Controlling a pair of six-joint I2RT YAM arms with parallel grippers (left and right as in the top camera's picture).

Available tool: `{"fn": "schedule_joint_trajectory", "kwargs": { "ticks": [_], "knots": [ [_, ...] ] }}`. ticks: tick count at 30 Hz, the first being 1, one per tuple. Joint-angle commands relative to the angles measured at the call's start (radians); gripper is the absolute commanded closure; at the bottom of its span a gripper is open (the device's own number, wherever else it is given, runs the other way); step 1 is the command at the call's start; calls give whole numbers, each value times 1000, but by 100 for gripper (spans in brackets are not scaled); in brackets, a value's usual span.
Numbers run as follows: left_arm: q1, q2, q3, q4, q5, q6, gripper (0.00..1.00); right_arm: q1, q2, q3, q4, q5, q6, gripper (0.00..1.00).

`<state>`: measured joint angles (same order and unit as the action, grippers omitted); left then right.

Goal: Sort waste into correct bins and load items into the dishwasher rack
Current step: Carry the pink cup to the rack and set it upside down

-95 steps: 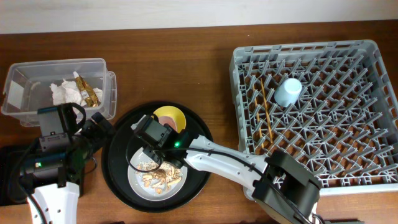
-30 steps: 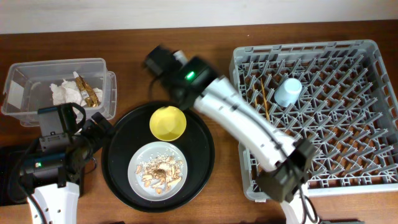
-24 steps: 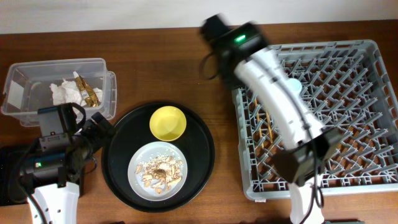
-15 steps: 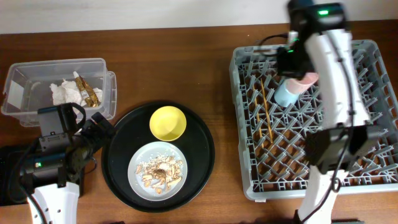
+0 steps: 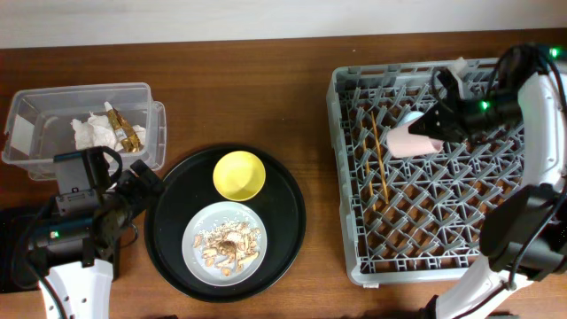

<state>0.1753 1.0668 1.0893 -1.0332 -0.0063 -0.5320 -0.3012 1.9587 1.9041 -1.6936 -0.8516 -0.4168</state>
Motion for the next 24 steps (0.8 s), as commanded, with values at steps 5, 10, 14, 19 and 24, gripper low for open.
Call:
{"fn": "schedule_joint_trajectory", "kwargs": {
  "ticks": [5, 10, 14, 19, 24],
  "knots": [
    [3, -2, 0, -1, 7, 5, 1, -102, -6, -303, 38, -370, -320, 96],
    [3, -2, 0, -1, 7, 5, 1, -134, -5, -436, 105, -476, -320, 96],
    [3, -2, 0, -1, 7, 5, 1, -131, 10, -478, 158, -480, -288, 96],
    [3, -2, 0, -1, 7, 5, 1, -132, 89, -507, 183, -472, -243, 96],
    [3, -2, 0, -1, 7, 5, 1, -132, 138, -507, 192, -440, -222, 96]
  ]
}}
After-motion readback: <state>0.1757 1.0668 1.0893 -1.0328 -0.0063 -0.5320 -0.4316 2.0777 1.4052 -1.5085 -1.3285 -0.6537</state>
